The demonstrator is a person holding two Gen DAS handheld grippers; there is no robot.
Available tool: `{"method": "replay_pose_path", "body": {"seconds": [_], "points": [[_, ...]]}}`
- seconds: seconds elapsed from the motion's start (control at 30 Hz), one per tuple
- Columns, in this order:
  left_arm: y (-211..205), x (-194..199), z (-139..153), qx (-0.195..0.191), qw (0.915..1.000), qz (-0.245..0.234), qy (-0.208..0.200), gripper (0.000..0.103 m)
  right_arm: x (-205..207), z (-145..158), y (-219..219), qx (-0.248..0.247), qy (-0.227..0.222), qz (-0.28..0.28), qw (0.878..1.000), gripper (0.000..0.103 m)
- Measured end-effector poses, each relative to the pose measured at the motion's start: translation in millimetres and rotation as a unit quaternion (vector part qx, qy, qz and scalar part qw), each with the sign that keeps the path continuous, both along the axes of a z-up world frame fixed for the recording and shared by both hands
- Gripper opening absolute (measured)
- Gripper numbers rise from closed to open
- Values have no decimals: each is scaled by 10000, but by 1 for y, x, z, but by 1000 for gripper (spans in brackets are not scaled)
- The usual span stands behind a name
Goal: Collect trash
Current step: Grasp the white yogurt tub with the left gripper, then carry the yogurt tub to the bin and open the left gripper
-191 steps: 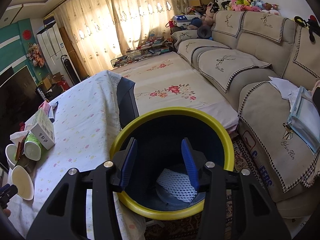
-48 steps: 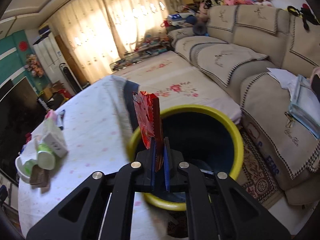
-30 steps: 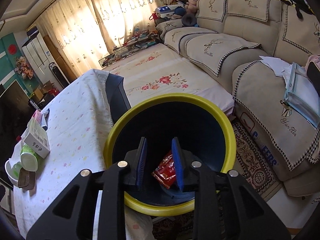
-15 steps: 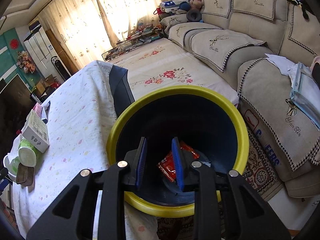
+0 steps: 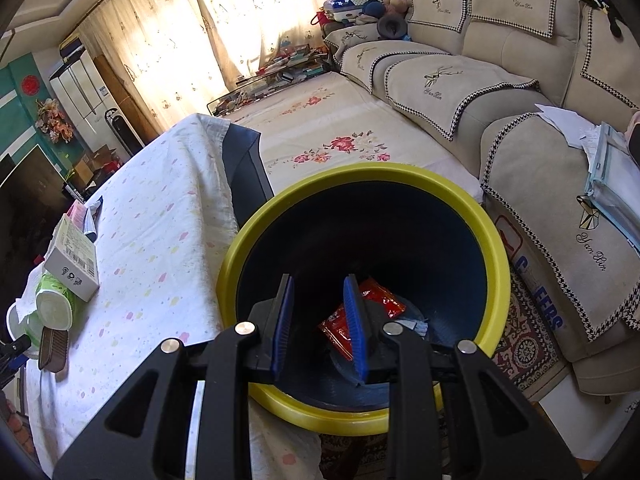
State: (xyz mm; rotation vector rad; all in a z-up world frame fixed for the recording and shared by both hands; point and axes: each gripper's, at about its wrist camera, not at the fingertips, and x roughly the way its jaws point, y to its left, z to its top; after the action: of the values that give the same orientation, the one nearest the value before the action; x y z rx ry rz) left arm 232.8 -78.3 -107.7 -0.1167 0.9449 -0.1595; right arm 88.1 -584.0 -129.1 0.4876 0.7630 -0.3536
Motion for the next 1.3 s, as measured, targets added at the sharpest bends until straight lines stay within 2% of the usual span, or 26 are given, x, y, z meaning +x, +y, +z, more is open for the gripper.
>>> {"method": "replay_pose_path", "body": {"seconds": [0.13, 0.27, 0.3, 0.43, 0.57, 0.8, 0.9, 1.13, 1.3], "points": [[-5, -6, 7, 343, 9991, -58, -238, 57, -1, 0, -1, 19, -12, -7, 10000, 25], [-13, -13, 17, 953, 9937, -130, -567, 57, -1, 0, -2, 28, -25, -2, 10000, 25], [-17, -16, 21, 1202, 9902, -159, -700, 57, -2, 0, -2, 29, -27, 2, 10000, 25], [-27, -25, 35, 1787, 9777, -253, -1072, 57, -2, 0, -2, 37, -42, 13, 10000, 25], [-34, -35, 51, 2197, 9644, -253, -1451, 57, -2, 0, -2, 45, -53, 23, 10000, 25], [-29, -41, 75, 2110, 9624, -172, -1699, 57, -3, 1, -3, 54, -71, 5, 10000, 25], [-25, -42, 84, 1951, 9650, -195, -1739, 57, -3, 2, -3, 58, -79, 7, 10000, 25], [-33, -53, 95, 1392, 9734, -531, -1739, 57, -5, 4, -4, 53, -102, 15, 9999, 25], [-66, -67, 101, 1117, 9719, -997, -1817, 57, -13, 12, -9, -52, -190, -87, 9998, 25]]}}
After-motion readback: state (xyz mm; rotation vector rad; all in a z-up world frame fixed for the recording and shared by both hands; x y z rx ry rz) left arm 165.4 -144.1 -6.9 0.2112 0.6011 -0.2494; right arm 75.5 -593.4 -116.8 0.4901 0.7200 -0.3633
